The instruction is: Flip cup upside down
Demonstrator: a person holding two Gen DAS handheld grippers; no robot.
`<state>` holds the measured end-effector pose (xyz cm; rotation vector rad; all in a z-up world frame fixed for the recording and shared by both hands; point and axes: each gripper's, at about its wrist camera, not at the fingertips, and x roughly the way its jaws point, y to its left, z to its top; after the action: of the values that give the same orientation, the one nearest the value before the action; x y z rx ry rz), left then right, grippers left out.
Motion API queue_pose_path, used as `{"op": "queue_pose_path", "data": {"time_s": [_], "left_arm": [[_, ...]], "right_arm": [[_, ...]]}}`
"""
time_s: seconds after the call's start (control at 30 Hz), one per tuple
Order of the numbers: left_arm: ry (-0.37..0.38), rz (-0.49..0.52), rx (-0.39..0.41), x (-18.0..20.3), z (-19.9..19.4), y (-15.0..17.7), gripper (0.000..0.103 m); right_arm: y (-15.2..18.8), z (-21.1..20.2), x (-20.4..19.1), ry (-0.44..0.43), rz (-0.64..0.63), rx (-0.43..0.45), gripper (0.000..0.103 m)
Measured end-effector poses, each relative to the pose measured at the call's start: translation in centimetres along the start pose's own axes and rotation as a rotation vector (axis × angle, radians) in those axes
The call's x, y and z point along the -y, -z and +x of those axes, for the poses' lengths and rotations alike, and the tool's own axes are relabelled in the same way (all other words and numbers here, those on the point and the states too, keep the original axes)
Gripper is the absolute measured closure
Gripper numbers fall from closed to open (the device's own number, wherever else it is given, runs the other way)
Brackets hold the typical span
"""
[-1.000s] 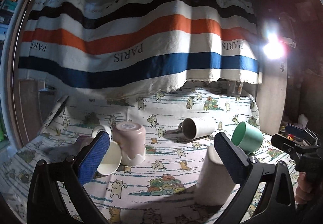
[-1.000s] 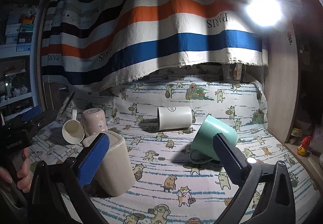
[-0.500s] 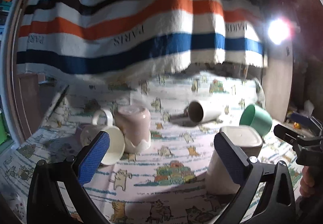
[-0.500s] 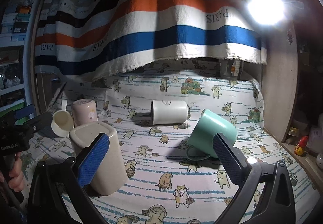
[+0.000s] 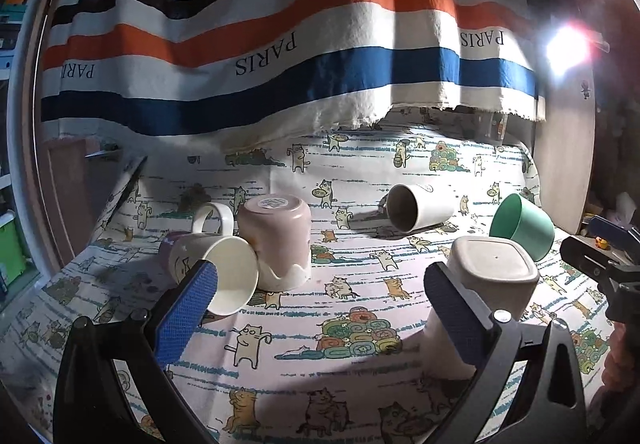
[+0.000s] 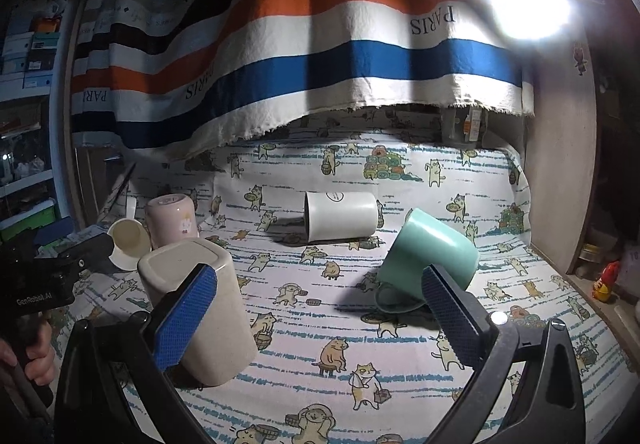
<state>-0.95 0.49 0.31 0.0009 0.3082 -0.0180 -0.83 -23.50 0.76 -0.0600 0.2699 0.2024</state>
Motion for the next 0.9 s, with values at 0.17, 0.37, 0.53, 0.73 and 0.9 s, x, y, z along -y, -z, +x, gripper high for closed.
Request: {"op": "queue_pose_path", "data": {"time_s": [0.17,0.37,0.53,0.73,0.9], "left_arm": [[0.000,0.001,0.000,0.00,0.02,-0.02,0.000],[-0.011,-0.005,-0.001,-0.16,0.06,-0.04,0.000],[-0.028,-0.011,0.000,-0.26,0.09,-0.04,0.000],[-0.039,-0.014,0.001,-0.53,0.01,0.05,0.000],[-0.040,-0.014,0.001,-0.51,-0.03,0.07,0.000]], "right_arm": [[0.01,0.02,-0.17,0.003,-0.008,0.000,0.000],[-0.01,0.03,0.03,0.003,-0.006,-0.001,0.000],[-0.02,0.02,-0.03,0.003,-0.004,-0.001,0.000],[-0.03,0.02,-0.03,0.003,-0.004,-0.001,0.000],[-0.03,0.02,-0.03,0.003,-0.004,-0.001,0.000]]}}
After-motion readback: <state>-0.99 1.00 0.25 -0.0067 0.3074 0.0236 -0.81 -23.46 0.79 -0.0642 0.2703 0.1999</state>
